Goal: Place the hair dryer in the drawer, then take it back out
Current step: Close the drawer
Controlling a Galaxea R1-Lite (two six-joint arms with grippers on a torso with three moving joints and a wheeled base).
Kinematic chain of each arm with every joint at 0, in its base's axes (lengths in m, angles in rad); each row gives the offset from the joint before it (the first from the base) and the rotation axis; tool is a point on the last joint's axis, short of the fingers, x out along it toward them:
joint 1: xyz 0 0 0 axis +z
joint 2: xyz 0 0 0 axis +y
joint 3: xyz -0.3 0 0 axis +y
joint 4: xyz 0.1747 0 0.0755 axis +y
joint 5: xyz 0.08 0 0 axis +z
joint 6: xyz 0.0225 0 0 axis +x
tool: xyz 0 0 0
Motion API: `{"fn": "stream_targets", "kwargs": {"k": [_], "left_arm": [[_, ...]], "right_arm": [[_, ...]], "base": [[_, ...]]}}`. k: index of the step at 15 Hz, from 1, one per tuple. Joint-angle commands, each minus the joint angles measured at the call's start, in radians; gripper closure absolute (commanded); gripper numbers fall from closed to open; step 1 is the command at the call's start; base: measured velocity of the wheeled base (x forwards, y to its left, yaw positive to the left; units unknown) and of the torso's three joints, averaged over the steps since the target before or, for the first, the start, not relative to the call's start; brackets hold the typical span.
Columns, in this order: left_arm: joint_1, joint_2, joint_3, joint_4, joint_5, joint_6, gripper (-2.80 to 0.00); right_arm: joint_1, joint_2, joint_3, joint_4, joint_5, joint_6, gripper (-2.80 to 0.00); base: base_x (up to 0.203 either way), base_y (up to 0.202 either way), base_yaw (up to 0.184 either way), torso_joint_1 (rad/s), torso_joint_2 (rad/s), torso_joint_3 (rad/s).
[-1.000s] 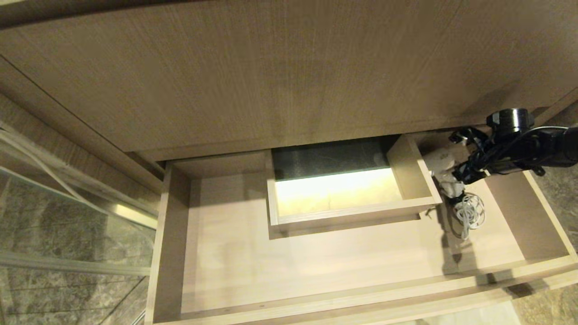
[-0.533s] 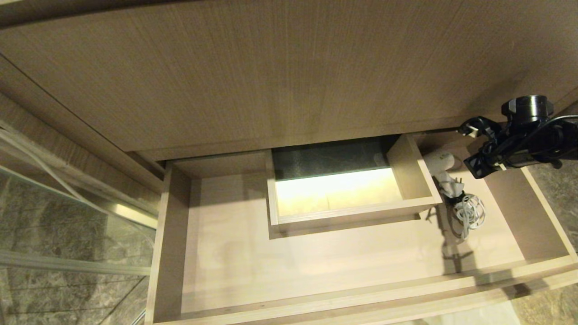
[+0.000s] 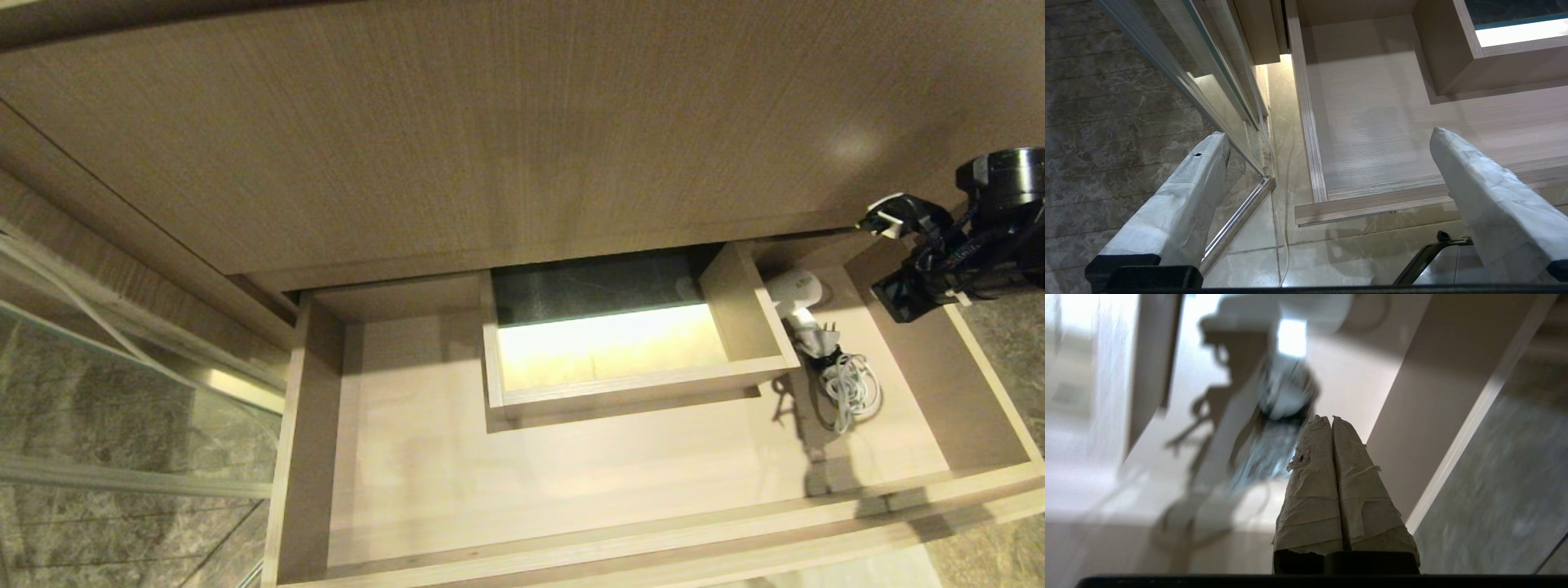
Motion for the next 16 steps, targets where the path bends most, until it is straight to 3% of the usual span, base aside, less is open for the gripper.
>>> {"fn": "stream_targets", "kwargs": {"k": [1, 9, 13, 16], "left_arm": [[0.0, 0.0, 0.0, 0.0, 0.0, 0.0, -2.8], [0.0, 0.0, 0.0, -0.001, 0.0, 0.0, -2.8], [0.0, 0.0, 0.0, 0.0, 0.0, 0.0, -2.8], [0.0, 0.0, 0.0, 0.0, 0.0, 0.0, -2.8]], "right_arm": [[0.001, -0.123, 0.059, 0.025, 0.0, -0.003, 0.0], [0.001, -0.624, 0.399, 0.097, -0.016, -0.011, 0.0], [0.001, -0.8, 0.459, 0.192, -0.101, -0.01, 0.0], [0.001, -0.804, 0.463, 0.202, -0.109, -0.01, 0.0]], "base": [[0.0, 0.0, 0.0, 0.0, 0.0, 0.0], [0.0, 0.0, 0.0, 0.0, 0.0, 0.0], [0.0, 0.0, 0.0, 0.0, 0.0, 0.0], [0.0, 0.0, 0.0, 0.0, 0.0, 0.0]]}}
